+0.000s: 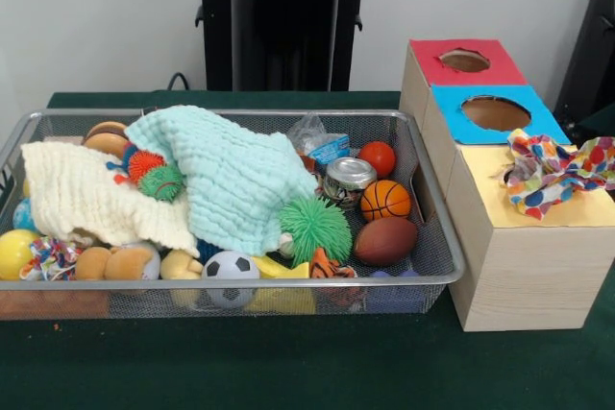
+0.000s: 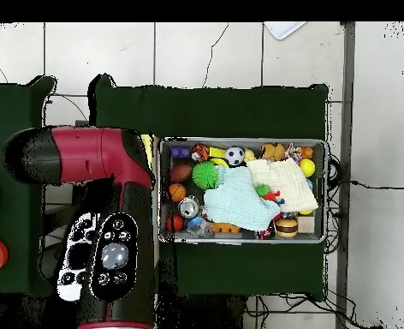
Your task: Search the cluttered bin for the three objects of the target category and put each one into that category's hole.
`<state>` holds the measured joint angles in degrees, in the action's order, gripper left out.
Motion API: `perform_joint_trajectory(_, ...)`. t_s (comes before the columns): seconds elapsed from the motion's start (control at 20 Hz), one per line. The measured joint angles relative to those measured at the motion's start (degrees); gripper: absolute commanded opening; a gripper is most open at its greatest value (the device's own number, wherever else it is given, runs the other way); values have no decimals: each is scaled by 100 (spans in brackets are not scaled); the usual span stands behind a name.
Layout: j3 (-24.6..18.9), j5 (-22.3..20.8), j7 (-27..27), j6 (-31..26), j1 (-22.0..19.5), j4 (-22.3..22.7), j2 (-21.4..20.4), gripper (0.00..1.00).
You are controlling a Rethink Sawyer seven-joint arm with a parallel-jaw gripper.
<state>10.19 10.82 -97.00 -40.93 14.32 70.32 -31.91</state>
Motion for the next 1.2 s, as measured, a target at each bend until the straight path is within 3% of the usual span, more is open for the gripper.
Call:
perform_joint_trajectory(0.55,7,0,-1,391,6,-42,791,0)
perform_joint_trajectory(1.2,178,78,-1,231,10,-156,869,0)
